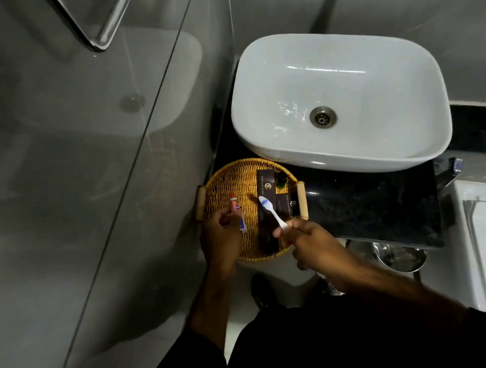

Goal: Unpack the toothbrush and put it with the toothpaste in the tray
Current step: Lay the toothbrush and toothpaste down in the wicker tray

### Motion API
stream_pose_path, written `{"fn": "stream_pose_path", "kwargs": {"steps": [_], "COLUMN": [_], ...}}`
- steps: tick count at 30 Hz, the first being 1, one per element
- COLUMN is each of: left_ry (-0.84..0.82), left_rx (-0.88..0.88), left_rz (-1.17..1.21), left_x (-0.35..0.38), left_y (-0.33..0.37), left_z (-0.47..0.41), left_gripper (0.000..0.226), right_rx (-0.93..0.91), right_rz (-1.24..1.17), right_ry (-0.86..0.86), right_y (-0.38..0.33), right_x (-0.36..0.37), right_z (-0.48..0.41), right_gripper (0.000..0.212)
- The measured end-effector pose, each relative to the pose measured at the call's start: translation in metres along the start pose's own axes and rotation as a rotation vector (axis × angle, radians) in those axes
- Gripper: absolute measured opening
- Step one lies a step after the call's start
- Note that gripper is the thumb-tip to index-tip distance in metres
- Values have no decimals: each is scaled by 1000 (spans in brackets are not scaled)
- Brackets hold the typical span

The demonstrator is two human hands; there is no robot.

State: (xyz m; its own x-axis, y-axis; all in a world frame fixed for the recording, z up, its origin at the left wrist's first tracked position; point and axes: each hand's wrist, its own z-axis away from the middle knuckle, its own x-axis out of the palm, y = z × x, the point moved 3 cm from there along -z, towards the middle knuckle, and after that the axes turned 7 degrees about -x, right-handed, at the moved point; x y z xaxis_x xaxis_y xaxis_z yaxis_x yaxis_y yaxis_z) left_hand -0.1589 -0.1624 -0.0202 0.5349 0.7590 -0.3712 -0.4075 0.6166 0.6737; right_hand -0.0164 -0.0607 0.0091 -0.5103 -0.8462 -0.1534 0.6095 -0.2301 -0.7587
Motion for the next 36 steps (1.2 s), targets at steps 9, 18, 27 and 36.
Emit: {"fn": "stream_pose_path", "kwargs": {"steps": [9,18,27,36], "left_ry": [96,132,184,222], "left_rx": [36,85,128,154], "left_rz": [-87,-168,-274,-354], "left_x": [8,9,12,15], "left_y": [-8,-11,-12,-15], "left_z": [-37,-45,-47,-49], "left_gripper": [23,23,21,23], "right_rx": [-127,-25,-41,-92], "right_rz": [185,213,415,466], "right_ry": [241,418,386,383], "right_y": [-32,-24,-17,-17], "right_x": [28,39,55,60], "right_z": [-60,-98,-101,-102], "right_gripper": [18,20,21,20]}}
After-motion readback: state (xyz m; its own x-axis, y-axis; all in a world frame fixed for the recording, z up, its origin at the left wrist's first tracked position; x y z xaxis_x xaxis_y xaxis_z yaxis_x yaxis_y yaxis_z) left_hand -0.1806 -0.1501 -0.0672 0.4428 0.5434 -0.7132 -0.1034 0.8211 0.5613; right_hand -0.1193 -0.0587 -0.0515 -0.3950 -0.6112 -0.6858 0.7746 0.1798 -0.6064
